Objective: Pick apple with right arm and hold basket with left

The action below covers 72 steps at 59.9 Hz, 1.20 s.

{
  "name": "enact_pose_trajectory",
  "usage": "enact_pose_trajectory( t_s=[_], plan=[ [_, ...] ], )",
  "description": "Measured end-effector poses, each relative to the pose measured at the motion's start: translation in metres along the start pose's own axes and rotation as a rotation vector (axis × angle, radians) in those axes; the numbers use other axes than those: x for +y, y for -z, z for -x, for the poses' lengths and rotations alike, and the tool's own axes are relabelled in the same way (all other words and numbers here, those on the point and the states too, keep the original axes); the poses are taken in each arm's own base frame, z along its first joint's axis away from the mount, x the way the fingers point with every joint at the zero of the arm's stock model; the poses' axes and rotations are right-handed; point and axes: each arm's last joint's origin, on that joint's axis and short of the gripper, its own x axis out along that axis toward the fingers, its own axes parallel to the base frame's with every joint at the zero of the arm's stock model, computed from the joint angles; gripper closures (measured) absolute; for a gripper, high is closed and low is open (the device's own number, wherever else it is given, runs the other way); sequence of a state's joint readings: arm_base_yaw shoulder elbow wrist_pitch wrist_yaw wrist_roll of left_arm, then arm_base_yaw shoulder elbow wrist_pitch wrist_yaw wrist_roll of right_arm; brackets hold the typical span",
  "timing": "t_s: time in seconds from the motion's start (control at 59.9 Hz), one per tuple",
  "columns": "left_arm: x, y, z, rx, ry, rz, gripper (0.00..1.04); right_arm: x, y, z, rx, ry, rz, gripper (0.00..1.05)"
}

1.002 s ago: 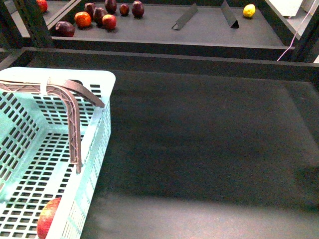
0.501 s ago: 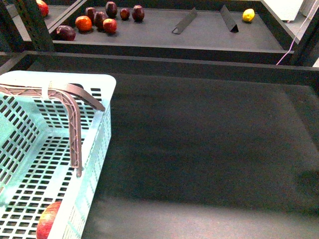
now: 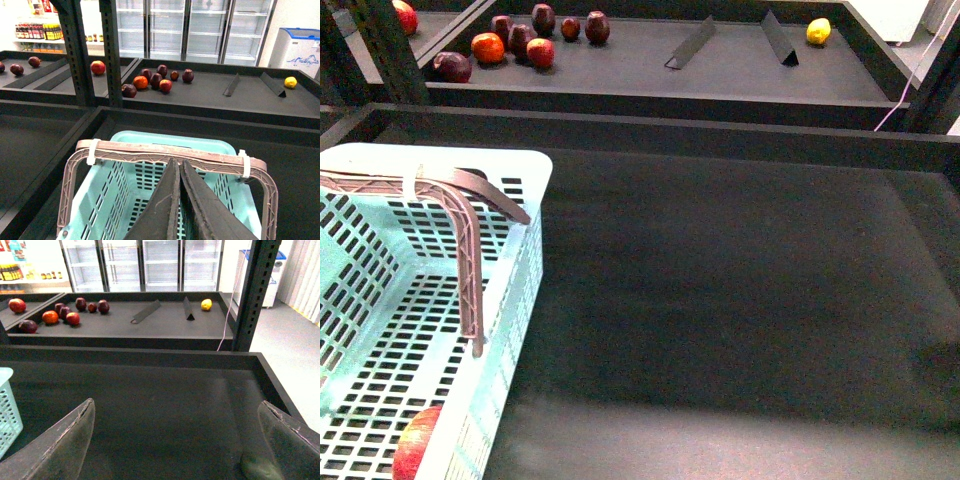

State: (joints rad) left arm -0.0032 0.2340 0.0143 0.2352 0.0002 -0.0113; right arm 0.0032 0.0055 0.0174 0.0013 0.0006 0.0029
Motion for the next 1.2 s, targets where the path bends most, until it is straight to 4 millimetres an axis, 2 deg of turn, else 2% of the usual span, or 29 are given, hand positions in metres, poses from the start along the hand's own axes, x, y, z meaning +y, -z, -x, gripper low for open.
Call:
enact_pose_trajectory(
  t_s=[0.234,0.384,1.052,1.102,1.202],
  plan=[
    [0.000,0.000,0.004,0.001,0.000,0.000,1.01,0.000,0.000,0.000,0.000,0.000,0.000,0.09],
    [0.000,0.003,0.015,0.008,0.000,0.000,1.01,0.000,0.000,0.000,0.000,0.000,0.000,0.09],
    [0.000,0.003,0.015,0.005,0.000,0.000,1.01,0.000,0.000,0.000,0.000,0.000,0.000,0.09],
    [0.000,0.003,0.015,0.005,0.000,0.000,0.95,0.000,0.000,0.000,0.000,0.000,0.000,0.09],
    [0.000,0.003,0.015,0.005,0.000,0.000,0.75,0.000,0.000,0.000,0.000,0.000,0.000,0.09]
  ],
)
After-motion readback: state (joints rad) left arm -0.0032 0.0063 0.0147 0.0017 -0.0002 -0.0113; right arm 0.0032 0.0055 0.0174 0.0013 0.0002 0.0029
